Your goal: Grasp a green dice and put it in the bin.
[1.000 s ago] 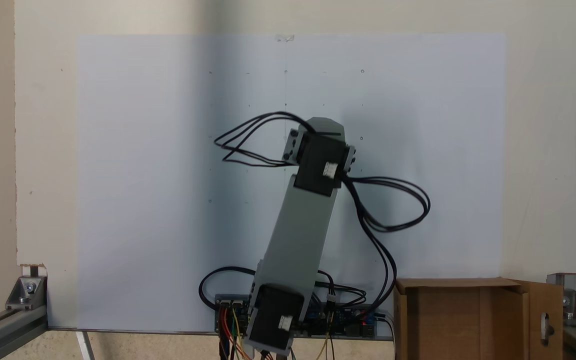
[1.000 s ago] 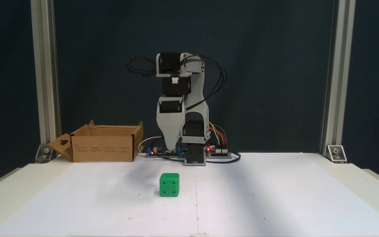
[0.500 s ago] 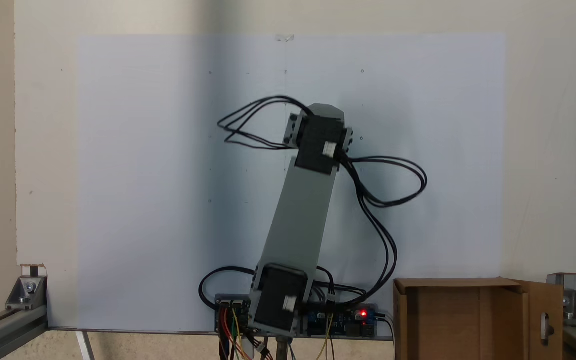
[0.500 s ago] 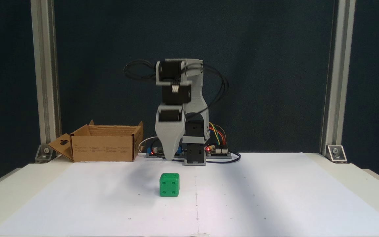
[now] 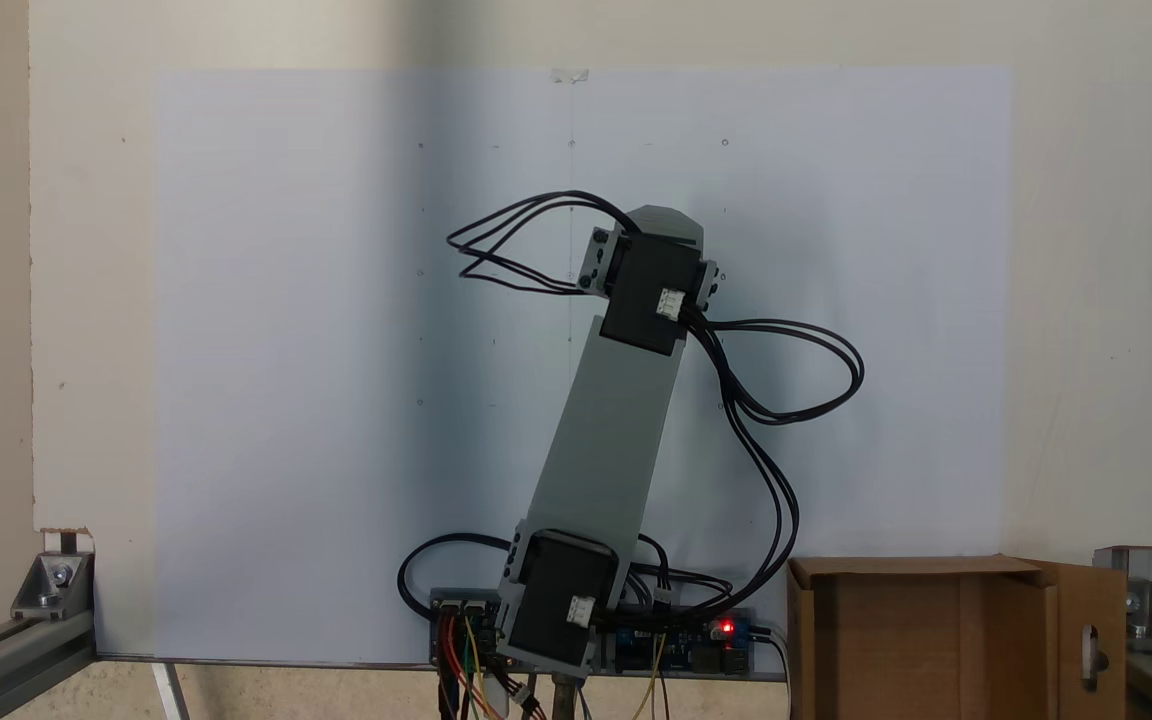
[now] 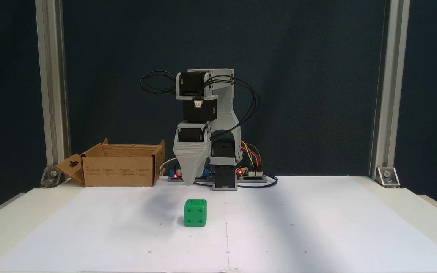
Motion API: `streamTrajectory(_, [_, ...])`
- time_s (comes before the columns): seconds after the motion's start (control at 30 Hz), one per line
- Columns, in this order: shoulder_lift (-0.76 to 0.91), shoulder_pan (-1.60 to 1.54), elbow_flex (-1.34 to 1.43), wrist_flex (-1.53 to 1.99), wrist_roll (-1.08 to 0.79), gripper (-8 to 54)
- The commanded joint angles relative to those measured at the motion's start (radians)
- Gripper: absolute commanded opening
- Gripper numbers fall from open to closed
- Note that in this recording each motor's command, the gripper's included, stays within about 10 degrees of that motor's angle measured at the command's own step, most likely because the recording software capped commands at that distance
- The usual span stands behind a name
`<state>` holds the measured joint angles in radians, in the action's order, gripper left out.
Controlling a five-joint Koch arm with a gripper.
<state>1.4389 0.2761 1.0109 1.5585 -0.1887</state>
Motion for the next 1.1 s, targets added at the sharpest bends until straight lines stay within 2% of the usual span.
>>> streamTrajectory(0.0, [0.011, 0.014, -0.031, -0.008, 0.037, 43.9])
streamTrajectory(0.67, [0.005, 0.026, 0.249, -0.304, 0.035, 43.7])
streamTrajectory(1.07, [-0.104, 0.032, 0.293, -0.391, 0.035, 43.1])
